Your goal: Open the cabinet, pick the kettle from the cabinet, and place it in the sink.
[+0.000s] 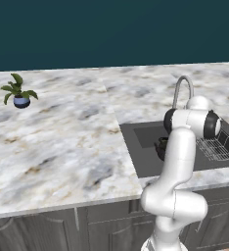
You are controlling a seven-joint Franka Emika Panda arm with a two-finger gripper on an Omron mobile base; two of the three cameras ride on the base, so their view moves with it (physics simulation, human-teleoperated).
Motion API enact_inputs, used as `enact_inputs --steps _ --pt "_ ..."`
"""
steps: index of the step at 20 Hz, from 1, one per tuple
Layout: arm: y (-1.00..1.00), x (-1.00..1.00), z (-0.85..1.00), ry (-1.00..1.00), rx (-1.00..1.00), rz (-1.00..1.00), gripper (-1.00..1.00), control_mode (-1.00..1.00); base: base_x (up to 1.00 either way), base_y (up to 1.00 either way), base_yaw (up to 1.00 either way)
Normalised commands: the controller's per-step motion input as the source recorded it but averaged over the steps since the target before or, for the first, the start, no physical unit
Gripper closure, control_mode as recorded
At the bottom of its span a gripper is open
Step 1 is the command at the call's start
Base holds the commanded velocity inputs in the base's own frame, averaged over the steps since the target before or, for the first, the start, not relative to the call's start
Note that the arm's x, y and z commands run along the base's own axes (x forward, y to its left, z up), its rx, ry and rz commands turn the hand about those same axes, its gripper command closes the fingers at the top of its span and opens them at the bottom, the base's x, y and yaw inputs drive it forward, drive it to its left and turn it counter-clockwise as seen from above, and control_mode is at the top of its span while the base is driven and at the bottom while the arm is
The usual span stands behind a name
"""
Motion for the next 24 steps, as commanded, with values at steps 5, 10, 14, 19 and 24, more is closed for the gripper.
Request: enact_inputs --steps 5,10,14,19,24 --pt "0.02 0.15 -0.11 0.0 -0.05 0.02 1.0 -1.0 0.0 0.0 0.0" --pt "0.07 0.13 -0.14 0.0 -0.12 0.0 1.0 -1.0 0.0 0.0 0.0" --pt "0.06 0.08 -0.18 0.0 -0.13 0.0 1.0 -1.0 0.0 0.0 0.0" --pt "0.04 0.09 -0.17 0.0 -0.12 0.0 1.0 -1.0 0.0 0.0 0.0" --pt "0.07 0.08 -0.17 -0.01 -0.04 0.0 1.0 -1.0 0.0 0.0 0.0"
